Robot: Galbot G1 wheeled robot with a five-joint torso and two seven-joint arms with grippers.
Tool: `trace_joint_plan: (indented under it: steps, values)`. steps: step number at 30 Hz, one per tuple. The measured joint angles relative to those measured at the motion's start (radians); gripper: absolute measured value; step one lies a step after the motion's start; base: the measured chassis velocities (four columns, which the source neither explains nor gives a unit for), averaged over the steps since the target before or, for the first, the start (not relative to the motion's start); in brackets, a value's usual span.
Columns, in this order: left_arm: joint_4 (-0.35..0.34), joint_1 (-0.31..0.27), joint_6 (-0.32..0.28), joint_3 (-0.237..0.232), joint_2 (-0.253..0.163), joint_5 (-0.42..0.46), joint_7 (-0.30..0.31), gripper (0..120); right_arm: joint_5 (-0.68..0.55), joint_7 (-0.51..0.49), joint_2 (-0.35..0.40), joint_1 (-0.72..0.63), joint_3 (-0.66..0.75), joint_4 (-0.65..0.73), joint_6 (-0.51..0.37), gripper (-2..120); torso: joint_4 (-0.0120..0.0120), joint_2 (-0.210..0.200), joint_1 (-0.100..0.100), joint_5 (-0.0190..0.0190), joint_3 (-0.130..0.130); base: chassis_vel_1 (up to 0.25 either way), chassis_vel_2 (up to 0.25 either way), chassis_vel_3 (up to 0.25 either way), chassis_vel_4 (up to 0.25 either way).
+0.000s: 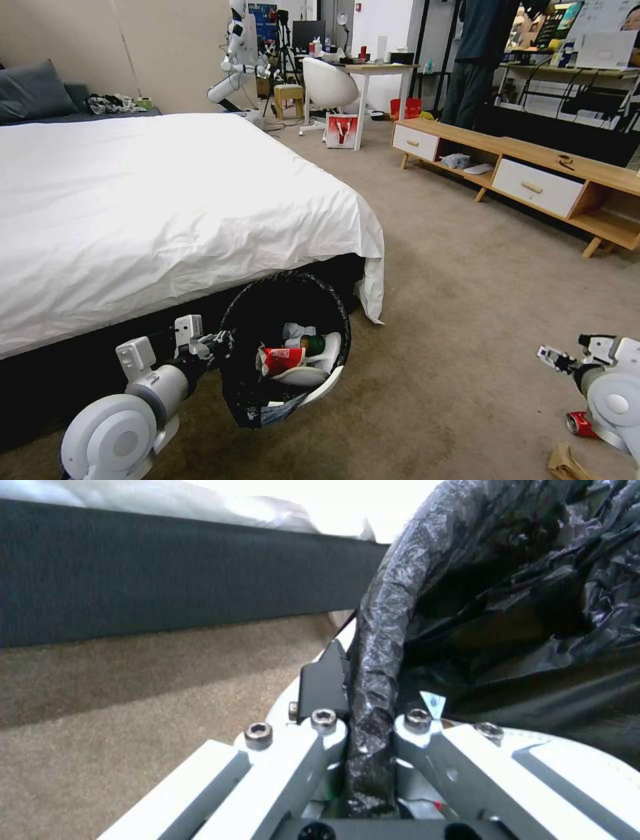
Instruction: Pick up the trash bin and place the garbage on the floor into it.
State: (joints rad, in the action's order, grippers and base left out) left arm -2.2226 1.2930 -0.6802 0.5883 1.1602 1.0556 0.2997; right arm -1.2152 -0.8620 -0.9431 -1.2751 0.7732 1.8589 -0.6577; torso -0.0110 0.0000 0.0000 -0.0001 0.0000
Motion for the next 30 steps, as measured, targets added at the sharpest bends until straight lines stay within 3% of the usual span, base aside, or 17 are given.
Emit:
trace_joint_plan:
  steps: [17,30]
  values:
    - [-0.008,0.009,0.000,0.003,0.000,0.002,0.002,2,-0.027,-0.001,-0.033,0.082,0.007,-0.135,0.025,100,0.0002,0.000,0.000,0.0000,0.000,0.000,0.000,0.000,0.000]
    - [-0.012,0.017,0.002,0.008,0.000,0.002,0.002,2,0.058,0.137,-0.060,0.198,0.019,-0.373,0.075,100,0.0001,0.000,0.000,0.0003,0.000,0.000,0.000,0.000,0.000]
